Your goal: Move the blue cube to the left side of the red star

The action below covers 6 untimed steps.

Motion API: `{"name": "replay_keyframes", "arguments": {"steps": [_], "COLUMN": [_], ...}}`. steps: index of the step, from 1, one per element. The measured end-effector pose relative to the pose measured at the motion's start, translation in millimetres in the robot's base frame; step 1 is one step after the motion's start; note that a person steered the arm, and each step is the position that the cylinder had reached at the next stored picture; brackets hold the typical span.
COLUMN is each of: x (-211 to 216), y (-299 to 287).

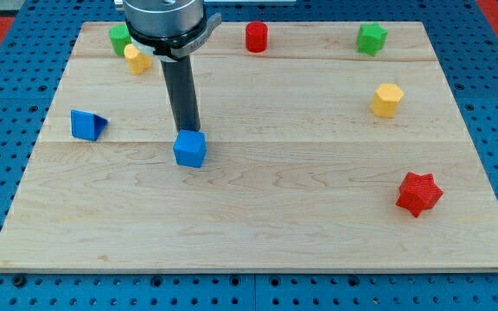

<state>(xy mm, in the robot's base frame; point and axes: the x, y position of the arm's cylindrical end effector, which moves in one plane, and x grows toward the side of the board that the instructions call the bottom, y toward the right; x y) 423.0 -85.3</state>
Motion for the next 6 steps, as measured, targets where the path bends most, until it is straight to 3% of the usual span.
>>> {"name": "replay_keyframes", "arguments": {"steps": [3, 6], "x": [0.2, 40.1], "y": [-31.1, -20.3]}}
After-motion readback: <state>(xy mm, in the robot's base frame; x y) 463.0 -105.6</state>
